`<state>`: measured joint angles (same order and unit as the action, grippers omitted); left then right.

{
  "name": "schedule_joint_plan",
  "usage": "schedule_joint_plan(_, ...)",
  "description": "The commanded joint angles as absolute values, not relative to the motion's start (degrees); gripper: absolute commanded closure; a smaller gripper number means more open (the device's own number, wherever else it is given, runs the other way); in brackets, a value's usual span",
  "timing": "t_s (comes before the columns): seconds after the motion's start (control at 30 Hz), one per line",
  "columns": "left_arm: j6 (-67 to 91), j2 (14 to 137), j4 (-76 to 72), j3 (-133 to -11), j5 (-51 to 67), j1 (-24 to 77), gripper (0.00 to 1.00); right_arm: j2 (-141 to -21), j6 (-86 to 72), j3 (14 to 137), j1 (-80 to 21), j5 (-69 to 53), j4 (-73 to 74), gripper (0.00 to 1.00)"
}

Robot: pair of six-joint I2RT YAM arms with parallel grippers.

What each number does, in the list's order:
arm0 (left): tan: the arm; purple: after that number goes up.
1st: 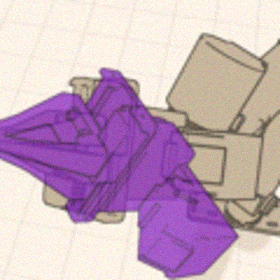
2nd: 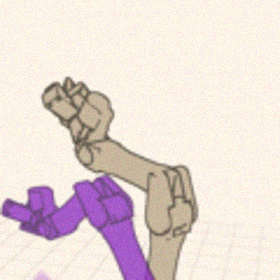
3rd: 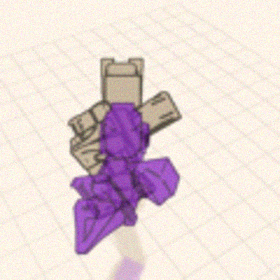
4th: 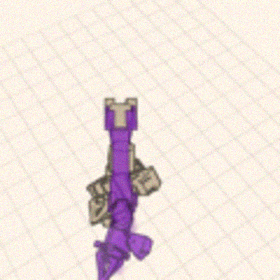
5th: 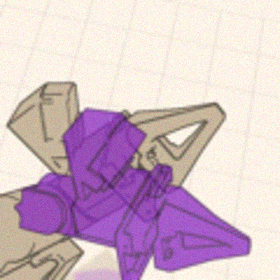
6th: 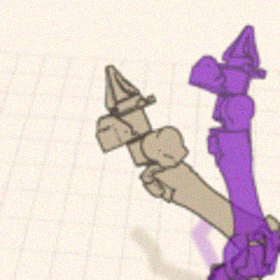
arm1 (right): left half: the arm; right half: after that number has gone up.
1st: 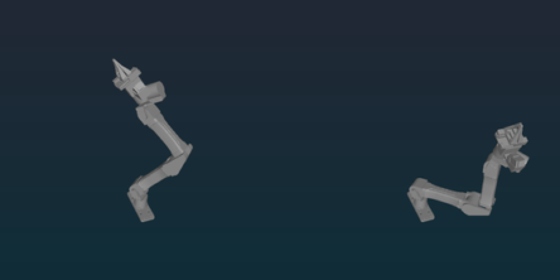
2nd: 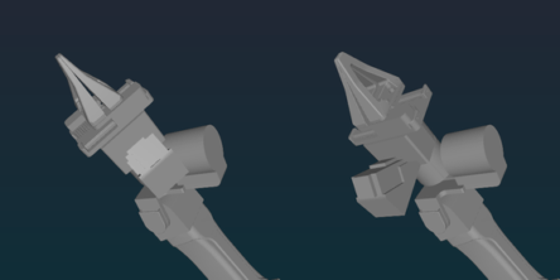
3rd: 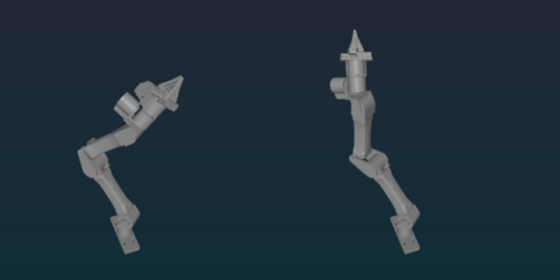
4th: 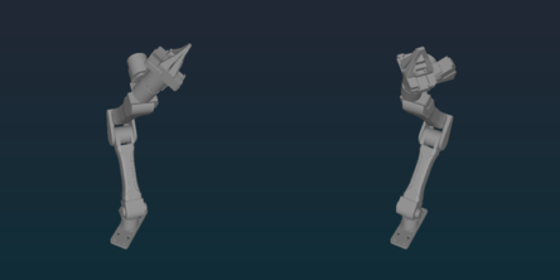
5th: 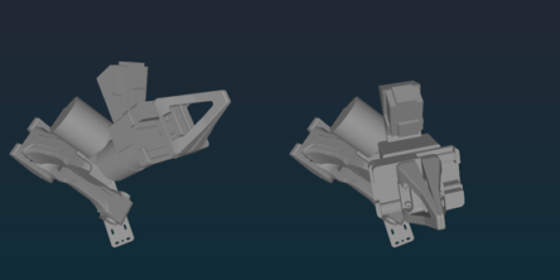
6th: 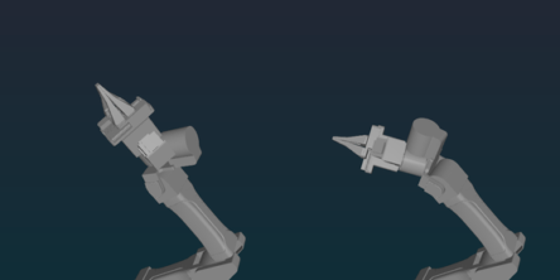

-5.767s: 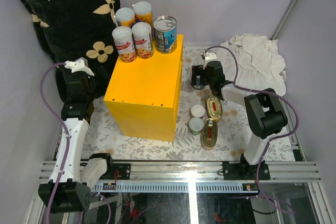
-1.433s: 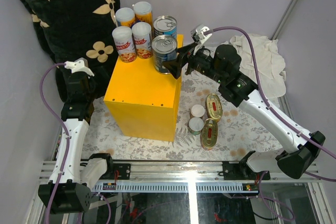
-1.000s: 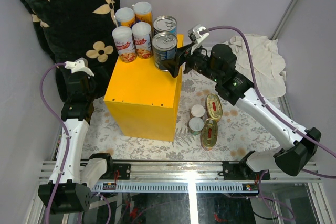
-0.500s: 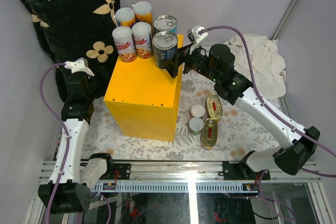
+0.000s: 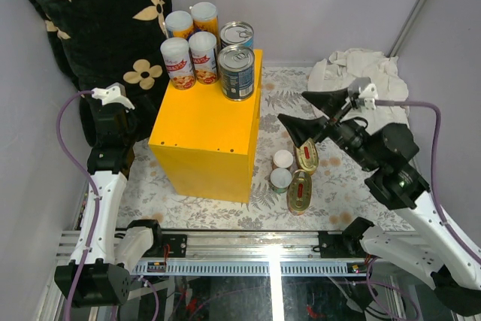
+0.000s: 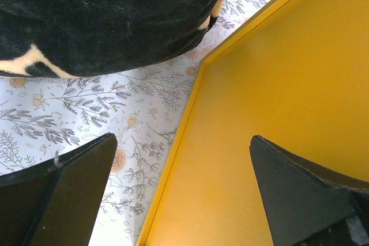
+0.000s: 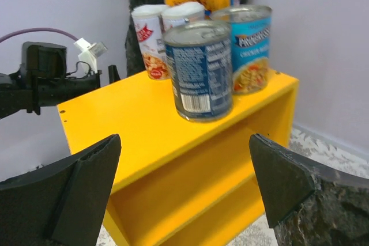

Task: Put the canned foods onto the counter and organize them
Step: Place the canned food on the counter, then pick up the canned food from the center of the board.

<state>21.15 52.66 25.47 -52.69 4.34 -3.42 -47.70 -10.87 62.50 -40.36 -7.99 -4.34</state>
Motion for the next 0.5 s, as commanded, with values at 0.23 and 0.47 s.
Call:
schedule_joint_plan(0.23,26.3,52.0,26.1,-51.3,9.1,-0.9,0.00,-43.8,-24.8,41.3,-40.3,1.6,-2.6,0.00)
schedule_joint_plan(0.47,31.1,54.2,24.8,-50.6,8.8,4.8,0.00,-45.3,-35.1,35.3,-40.3,9.7,3.0,0.00)
